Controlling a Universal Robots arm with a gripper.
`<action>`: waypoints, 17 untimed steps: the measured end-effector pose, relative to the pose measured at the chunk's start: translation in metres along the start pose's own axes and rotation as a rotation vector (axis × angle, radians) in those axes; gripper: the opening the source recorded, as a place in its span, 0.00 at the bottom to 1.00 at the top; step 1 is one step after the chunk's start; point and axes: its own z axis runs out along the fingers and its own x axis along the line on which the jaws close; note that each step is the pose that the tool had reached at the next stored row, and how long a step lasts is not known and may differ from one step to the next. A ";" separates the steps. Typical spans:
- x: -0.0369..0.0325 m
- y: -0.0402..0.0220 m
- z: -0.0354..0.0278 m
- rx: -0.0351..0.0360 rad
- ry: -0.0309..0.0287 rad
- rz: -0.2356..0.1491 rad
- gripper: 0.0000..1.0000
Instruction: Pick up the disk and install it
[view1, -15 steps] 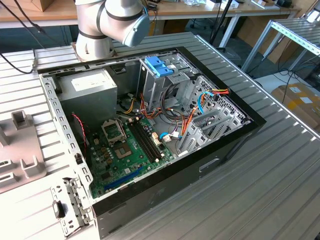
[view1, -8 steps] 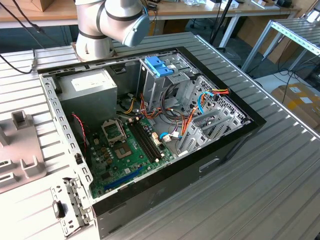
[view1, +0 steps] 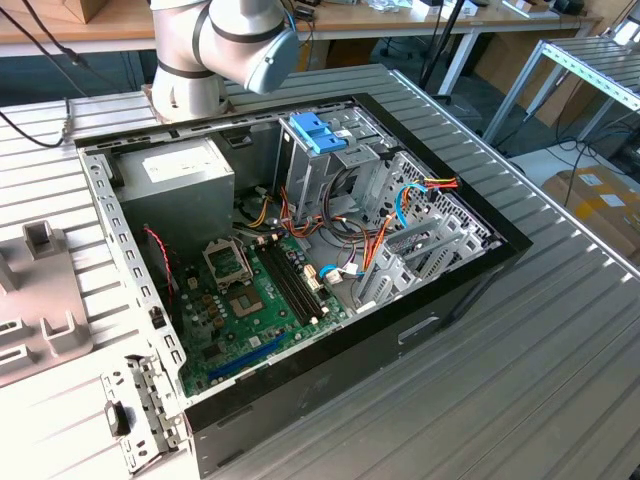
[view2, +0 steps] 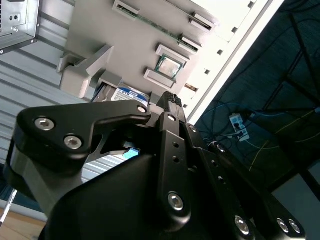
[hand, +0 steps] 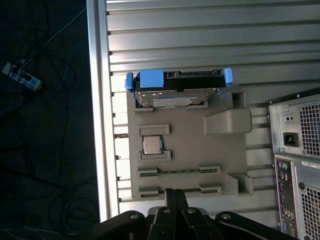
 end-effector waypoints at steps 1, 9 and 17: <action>0.0009 -0.0001 0.0000 0.0000 0.0000 0.000 0.11; 0.0072 -0.0006 -0.0001 -0.0001 -0.0001 0.000 0.11; 0.0134 -0.0010 -0.0004 0.0000 0.0000 0.000 0.11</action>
